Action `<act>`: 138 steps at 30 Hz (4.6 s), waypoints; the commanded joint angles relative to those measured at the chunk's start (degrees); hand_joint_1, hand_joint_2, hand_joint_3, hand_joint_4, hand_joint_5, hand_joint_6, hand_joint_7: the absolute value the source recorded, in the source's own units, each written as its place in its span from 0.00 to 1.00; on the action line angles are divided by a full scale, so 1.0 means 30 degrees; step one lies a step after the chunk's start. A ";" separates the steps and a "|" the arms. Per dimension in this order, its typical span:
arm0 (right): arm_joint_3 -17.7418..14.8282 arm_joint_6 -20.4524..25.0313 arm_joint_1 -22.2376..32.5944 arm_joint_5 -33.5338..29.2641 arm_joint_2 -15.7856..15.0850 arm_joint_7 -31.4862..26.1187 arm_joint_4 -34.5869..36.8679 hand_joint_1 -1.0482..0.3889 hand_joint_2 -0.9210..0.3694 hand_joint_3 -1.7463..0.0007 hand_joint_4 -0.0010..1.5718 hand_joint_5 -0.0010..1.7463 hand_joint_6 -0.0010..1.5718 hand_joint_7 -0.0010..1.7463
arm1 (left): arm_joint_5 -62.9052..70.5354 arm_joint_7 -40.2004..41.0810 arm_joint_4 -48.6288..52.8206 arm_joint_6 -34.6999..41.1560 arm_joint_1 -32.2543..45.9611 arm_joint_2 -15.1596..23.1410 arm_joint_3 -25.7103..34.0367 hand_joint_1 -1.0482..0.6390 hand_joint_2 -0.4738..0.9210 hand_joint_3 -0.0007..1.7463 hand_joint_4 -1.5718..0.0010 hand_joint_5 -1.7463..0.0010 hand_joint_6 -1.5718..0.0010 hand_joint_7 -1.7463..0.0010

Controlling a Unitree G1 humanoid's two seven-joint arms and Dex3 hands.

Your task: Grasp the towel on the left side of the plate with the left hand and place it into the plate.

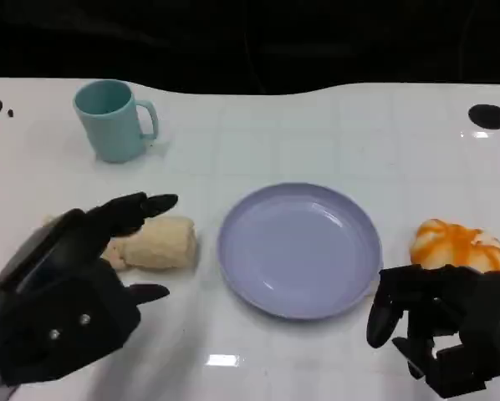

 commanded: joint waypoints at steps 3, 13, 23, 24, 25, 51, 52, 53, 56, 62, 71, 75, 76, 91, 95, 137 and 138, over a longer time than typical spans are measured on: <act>-0.0048 0.0097 -0.0167 -0.0065 0.0020 -0.0116 -0.0027 0.74 0.25 0.41 0.45 0.97 0.43 0.82 | 0.5046 -0.0693 0.1056 -0.0093 -0.1816 0.1874 -0.1873 0.34 0.99 0.01 0.94 0.72 0.83 1.00; -0.0018 0.0229 -0.0044 -0.0157 -0.0021 -0.0200 -0.0288 0.74 0.25 0.41 0.45 0.97 0.43 0.82 | 0.8323 -0.2181 0.6279 0.0569 -0.5729 0.0968 -0.4433 0.33 0.97 0.00 0.91 0.82 0.82 1.00; -0.0033 0.0123 0.0094 -0.0088 0.0044 -0.0269 -0.0301 0.74 0.25 0.41 0.45 0.97 0.44 0.82 | 0.9032 -0.1300 1.3963 -0.1351 -0.9409 -0.0351 -0.5921 0.34 0.97 0.00 0.78 0.89 0.79 1.00; -0.0002 0.0105 0.0108 -0.0149 -0.0003 -0.0277 -0.0334 0.73 0.25 0.41 0.45 0.97 0.44 0.82 | 0.9055 -0.1361 1.5005 -0.1591 -0.9889 -0.0477 -0.6149 0.35 0.97 0.00 0.78 0.90 0.79 1.00; 0.0023 0.0091 0.0124 -0.0191 -0.0039 -0.0284 -0.0368 0.73 0.25 0.41 0.45 0.97 0.44 0.82 | 0.9060 -0.1352 1.5854 -0.1844 -1.0270 -0.0564 -0.6334 0.35 0.97 0.00 0.78 0.90 0.79 1.00; 0.0129 0.0365 -0.0039 -0.0291 0.0180 -0.0399 -0.0288 0.74 0.26 0.40 0.45 0.97 0.44 0.81 | 0.7746 0.6825 2.5535 -0.9979 -1.2359 -0.1304 -0.6528 0.52 0.91 0.34 0.47 0.00 0.59 0.04; 0.0152 0.0344 -0.0048 -0.0308 0.0217 -0.0425 -0.0252 0.74 0.27 0.40 0.45 0.97 0.45 0.81 | 0.7728 0.7035 2.5471 -1.0053 -1.2353 -0.1256 -0.6462 0.52 0.91 0.35 0.47 0.00 0.61 0.02; 0.0157 0.0323 -0.0051 -0.0307 0.0249 -0.0440 -0.0225 0.74 0.27 0.39 0.45 0.97 0.45 0.82 | 0.7715 0.7170 2.5364 -1.0065 -1.2357 -0.1219 -0.6407 0.52 0.92 0.35 0.47 0.00 0.62 0.01; 0.0161 0.0296 -0.0097 -0.0279 0.0323 -0.0456 -0.0132 0.74 0.27 0.39 0.45 0.97 0.44 0.82 | 0.7447 0.6950 2.4510 -1.0086 -1.2359 -0.1085 -0.6099 0.49 0.98 0.20 0.50 0.00 0.67 0.00; 0.0181 0.0414 -0.0087 -0.0255 0.0448 -0.0458 -0.0084 0.74 0.27 0.39 0.45 0.97 0.44 0.81 | 0.6892 0.5496 2.2095 -0.9693 -1.2427 -0.0998 -0.5615 0.49 1.00 0.18 0.54 0.00 0.69 0.00; 0.0053 0.0328 0.0172 -0.0164 0.0364 -0.0377 -0.0192 0.75 0.26 0.40 0.44 0.97 0.44 0.81 | 0.6169 0.3953 1.7628 -0.8191 -1.2065 -0.2085 -0.5163 0.51 0.81 0.42 0.50 0.00 0.60 0.07; 0.0061 0.0336 0.0270 -0.0249 0.0266 -0.0371 -0.0351 0.75 0.26 0.40 0.45 0.97 0.44 0.81 | 0.6038 0.3306 1.6143 -0.7464 -1.2044 -0.2928 -0.5246 0.51 0.77 0.45 0.49 0.00 0.55 0.18; 0.0060 0.0321 0.0284 -0.0265 0.0237 -0.0359 -0.0366 0.74 0.26 0.40 0.45 0.97 0.44 0.81 | 0.6067 0.3216 1.5913 -0.7371 -1.2045 -0.3131 -0.5289 0.52 0.75 0.49 0.48 0.00 0.58 0.09; -0.0200 -0.0081 0.0660 -0.0110 -0.0122 -0.0125 -0.0768 0.74 0.27 0.39 0.45 0.98 0.44 0.82 | 0.6508 0.1631 1.4697 -0.5402 -1.2127 -0.5914 -0.6626 0.51 0.74 0.53 0.48 0.00 0.62 0.01; -0.0330 0.0040 0.0721 0.0000 -0.0067 -0.0058 -0.0912 0.74 0.27 0.38 0.45 0.97 0.44 0.82 | 0.6467 0.1382 1.4811 -0.5085 -1.2056 -0.6351 -0.6898 0.50 0.75 0.51 0.52 0.00 0.55 0.31; -0.0439 0.0398 0.0653 0.0105 -0.0134 0.0013 -0.1064 0.75 0.26 0.40 0.45 0.96 0.43 0.83 | -0.0032 -0.2032 0.7099 -0.5465 -0.5999 -0.4256 -0.2188 0.38 1.00 0.09 0.64 0.69 0.63 0.93; -0.0455 0.0400 0.0656 0.0131 -0.0136 0.0032 -0.1078 0.75 0.26 0.40 0.45 0.96 0.43 0.83 | -0.0910 -0.2197 0.6561 -0.4980 -0.5533 -0.4509 -0.1747 0.41 1.00 0.10 0.65 0.61 0.59 0.94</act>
